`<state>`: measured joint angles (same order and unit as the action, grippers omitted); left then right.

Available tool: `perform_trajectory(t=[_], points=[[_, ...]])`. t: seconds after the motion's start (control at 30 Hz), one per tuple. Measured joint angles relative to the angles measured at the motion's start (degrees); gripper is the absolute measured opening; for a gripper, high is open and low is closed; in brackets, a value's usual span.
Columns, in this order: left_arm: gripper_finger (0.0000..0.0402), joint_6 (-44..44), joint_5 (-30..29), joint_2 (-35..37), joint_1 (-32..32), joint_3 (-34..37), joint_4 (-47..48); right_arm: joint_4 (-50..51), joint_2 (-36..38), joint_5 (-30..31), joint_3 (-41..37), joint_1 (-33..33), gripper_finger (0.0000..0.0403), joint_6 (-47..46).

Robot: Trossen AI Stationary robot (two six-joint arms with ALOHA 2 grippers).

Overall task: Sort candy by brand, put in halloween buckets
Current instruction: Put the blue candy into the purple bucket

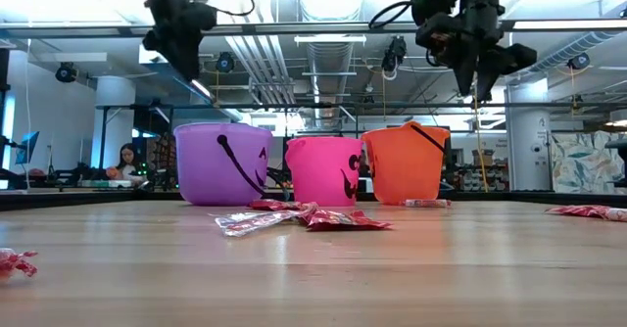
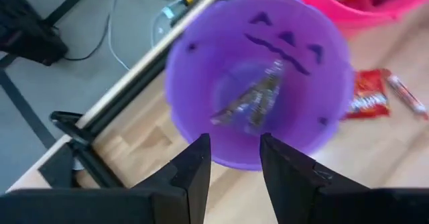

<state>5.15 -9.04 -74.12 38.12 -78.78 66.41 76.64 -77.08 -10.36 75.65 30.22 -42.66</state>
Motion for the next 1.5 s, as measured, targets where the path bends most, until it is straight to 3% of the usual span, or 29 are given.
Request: perform_trajectory(t=[0.2, 0.37, 0.6, 0.83, 0.93, 1.1, 1.3, 1.5], points=[[0.0113, -4.5, 1.3, 0.0, 6.4, 2.2, -5.6, -0.4, -1.0, 2.3, -1.4, 2.5, 0.0121, -1.3], [0.0113, -9.2, 5.7, -0.1, 9.9, 5.1, -9.1, -0.7, -3.0, 3.1, -1.5, 5.6, 0.0113, -0.8], [0.0113, -14.9, 6.0, -0.1, 10.9, 7.7, -10.1, -0.7, -4.2, 3.1, -1.7, 6.7, 0.0105, 0.7], [0.0113, -18.3, 11.1, -0.1, 10.9, 9.7, -10.1, -0.7, -4.1, 3.9, -1.9, 6.7, 0.0097, 1.7], [0.0113, -19.5, 16.4, -0.1, 10.9, 8.8, -9.9, -0.7, -4.0, 3.1, -1.9, 6.5, 0.0094, 5.2], [0.0113, -19.0, 33.5, 0.0, 10.4, 6.0, -4.2, -0.8, -4.0, 2.4, -1.9, 6.0, 0.0088, 9.5], [0.0113, -14.0, 36.0, 1.1, 2.7, 2.6, 12.6, -1.8, -3.9, 2.4, -1.9, 4.1, 0.0082, 13.8], [0.0113, -5.8, 32.5, 5.7, -17.7, 6.8, 15.1, -4.0, -3.2, 2.4, -1.9, 1.0, 0.0085, 16.4]])
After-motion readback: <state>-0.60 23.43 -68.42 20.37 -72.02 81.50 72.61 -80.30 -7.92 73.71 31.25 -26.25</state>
